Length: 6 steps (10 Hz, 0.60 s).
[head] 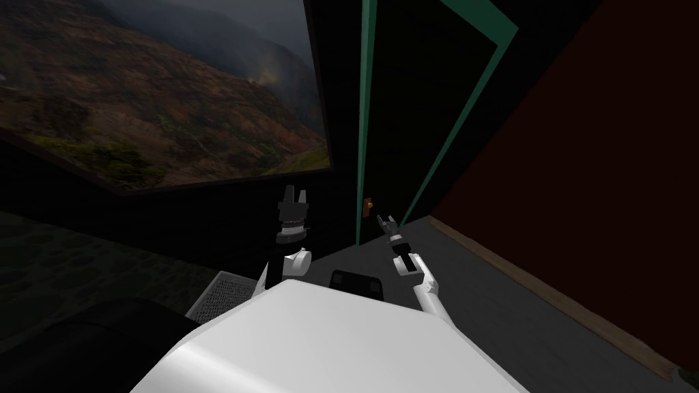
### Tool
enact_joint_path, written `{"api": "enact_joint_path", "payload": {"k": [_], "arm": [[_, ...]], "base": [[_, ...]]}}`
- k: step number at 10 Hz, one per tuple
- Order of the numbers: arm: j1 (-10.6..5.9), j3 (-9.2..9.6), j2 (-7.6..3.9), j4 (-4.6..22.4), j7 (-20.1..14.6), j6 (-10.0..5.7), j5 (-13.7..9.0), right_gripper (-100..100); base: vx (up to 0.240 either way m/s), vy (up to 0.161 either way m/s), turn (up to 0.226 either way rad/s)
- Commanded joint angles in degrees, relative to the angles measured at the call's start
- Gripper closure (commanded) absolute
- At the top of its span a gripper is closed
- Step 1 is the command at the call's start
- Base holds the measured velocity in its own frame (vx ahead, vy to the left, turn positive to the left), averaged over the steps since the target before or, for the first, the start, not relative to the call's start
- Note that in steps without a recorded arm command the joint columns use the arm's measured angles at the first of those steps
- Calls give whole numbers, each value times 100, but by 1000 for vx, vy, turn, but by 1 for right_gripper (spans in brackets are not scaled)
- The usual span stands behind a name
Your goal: Pull the door open
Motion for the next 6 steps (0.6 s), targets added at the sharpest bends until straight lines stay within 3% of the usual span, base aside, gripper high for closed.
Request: {"api": "enact_joint_path", "payload": {"k": [1,6], "arm": [[-106,61,-57,218,179,38,164,-100],[-441,198,-198,932,670,49,606,-100]], "base": [[65,-71,151],[57,-71,130]]}}
